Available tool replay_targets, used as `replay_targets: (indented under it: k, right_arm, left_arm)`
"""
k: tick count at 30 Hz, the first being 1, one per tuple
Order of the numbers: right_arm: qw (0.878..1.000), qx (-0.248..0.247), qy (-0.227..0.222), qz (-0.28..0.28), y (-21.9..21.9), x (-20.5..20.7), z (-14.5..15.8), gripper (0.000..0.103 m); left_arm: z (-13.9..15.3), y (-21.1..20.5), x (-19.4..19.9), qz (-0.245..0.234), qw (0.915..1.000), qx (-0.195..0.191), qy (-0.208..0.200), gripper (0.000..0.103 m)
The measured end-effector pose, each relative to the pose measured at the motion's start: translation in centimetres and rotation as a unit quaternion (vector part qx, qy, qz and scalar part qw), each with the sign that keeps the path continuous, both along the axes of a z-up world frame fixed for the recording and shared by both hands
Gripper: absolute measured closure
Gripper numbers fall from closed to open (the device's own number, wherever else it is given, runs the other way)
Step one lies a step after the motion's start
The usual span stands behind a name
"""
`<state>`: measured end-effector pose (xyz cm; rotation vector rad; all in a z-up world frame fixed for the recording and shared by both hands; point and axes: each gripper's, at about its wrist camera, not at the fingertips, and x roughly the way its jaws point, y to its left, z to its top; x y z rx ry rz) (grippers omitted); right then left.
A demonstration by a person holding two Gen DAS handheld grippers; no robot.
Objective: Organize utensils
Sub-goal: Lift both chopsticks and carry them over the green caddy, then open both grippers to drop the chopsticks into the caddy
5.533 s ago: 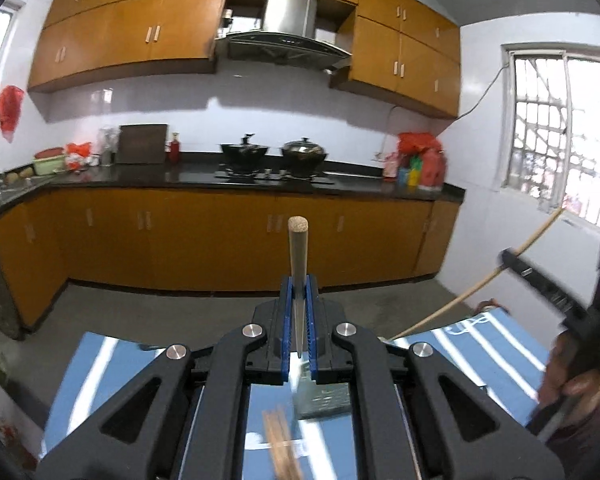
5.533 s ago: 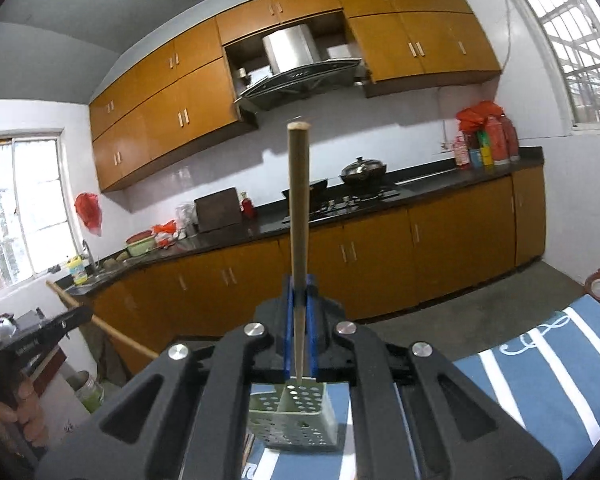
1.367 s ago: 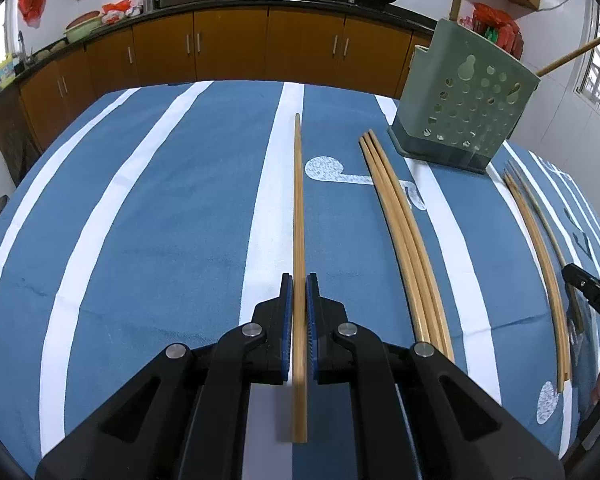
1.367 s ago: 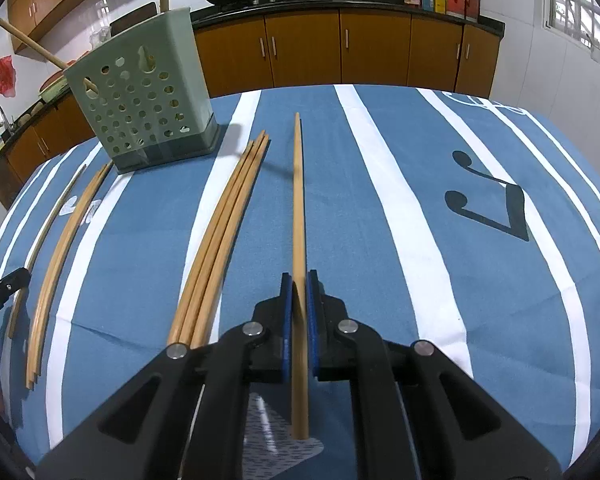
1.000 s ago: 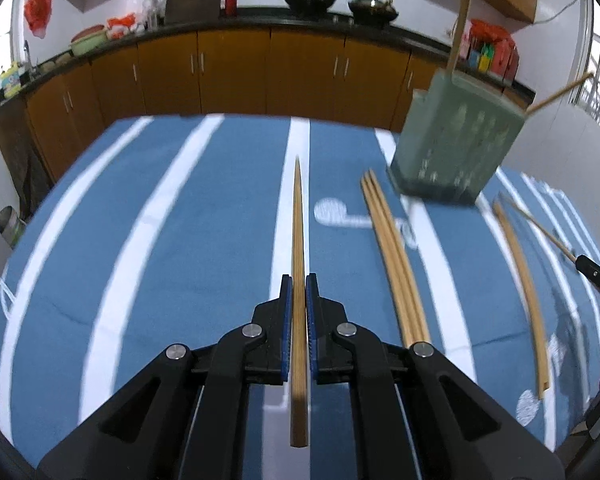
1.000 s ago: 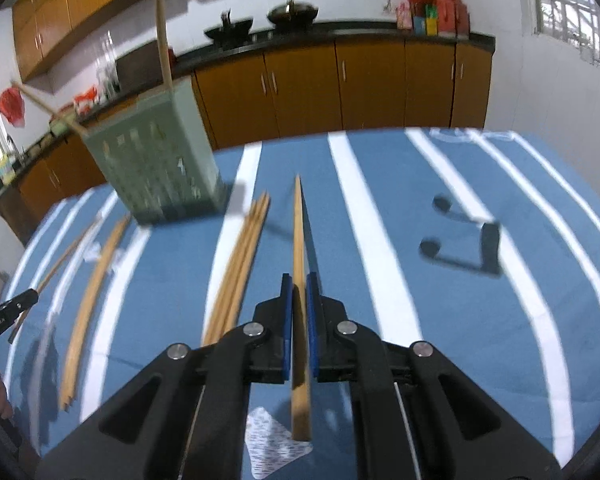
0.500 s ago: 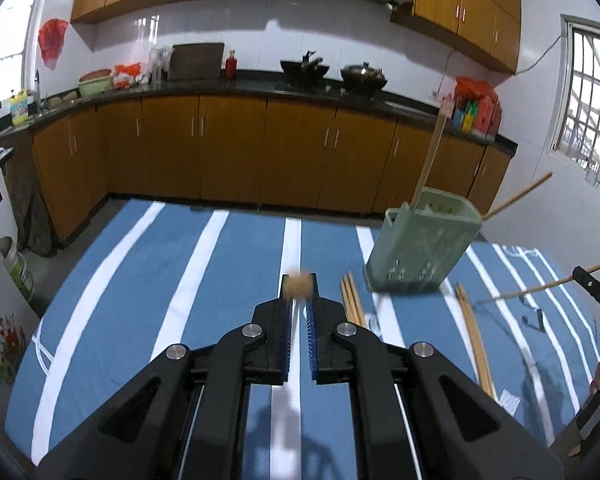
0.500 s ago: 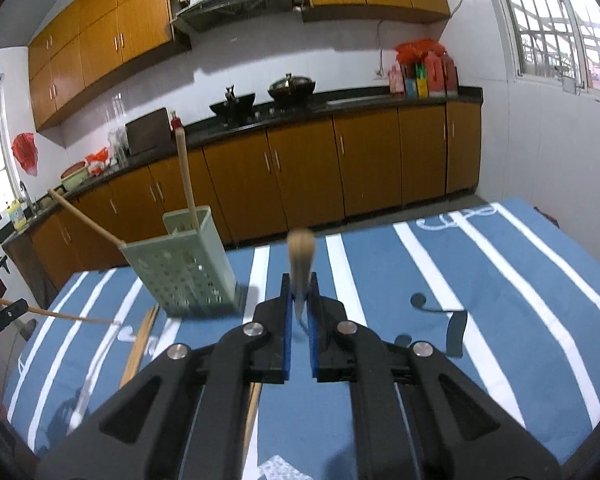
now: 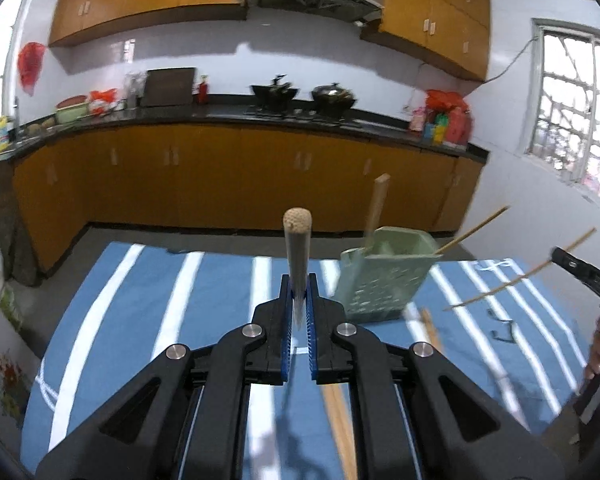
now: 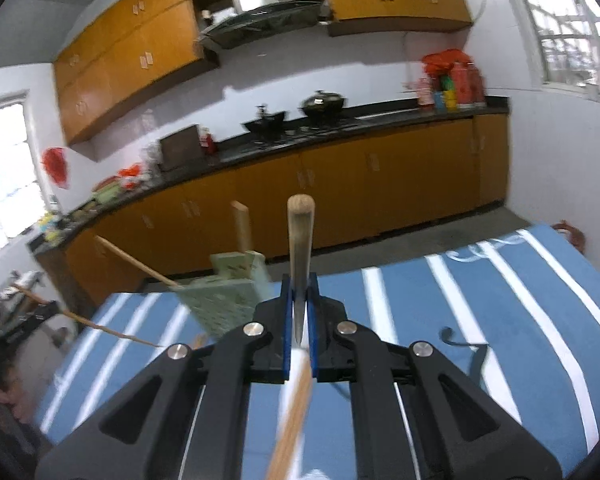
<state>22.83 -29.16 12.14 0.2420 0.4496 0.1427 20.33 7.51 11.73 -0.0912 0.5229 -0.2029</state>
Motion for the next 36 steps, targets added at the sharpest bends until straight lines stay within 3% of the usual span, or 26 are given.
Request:
replay_targets:
  k: [4, 8, 11, 14, 26, 36]
  right_arm:
    - [0.999, 0.013, -0.029, 0.041, 1.2, -0.1, 3.5, 0.095]
    - [0.997, -0.004, -0.066, 0.047, 3.0, 0.3, 6.1, 0.095]
    - [0.995, -0.022, -0.081, 0.047, 4.3, 1.3, 7.1, 0.095]
    - [0.996, -0.035, -0.068, 0.045, 5.2, 3.1, 6.9, 0.095]
    - [0.998, -0.039, 0.008, 0.040, 5.7, 9.5, 3.0, 0.095]
    - [0.998, -0.034, 0.004, 0.048, 5.9, 9.2, 2.8, 0.091]
  left_arm:
    - [2.5, -1.3, -0.3, -0.035, 0.9992, -0.010, -0.020, 0.096]
    - [5.2, -3.3, -0.1, -0.049, 0.9970, -0.012, -0.059, 0.096]
    - [6.4, -4.3, 0.4, -0.051, 0.9954, -0.020, -0.079, 0.096]
    - [6.8, -5.4, 1.7, -0.048, 0.9946, -0.012, -0.092, 0.096]
    - [3.0, -7.6, 7.0, -0.053, 0.9984, -0.004, -0.017, 0.096]
    - [2.2, -7.3, 7.3, -0.049, 0.9986, -0.022, 0.002, 0.094]
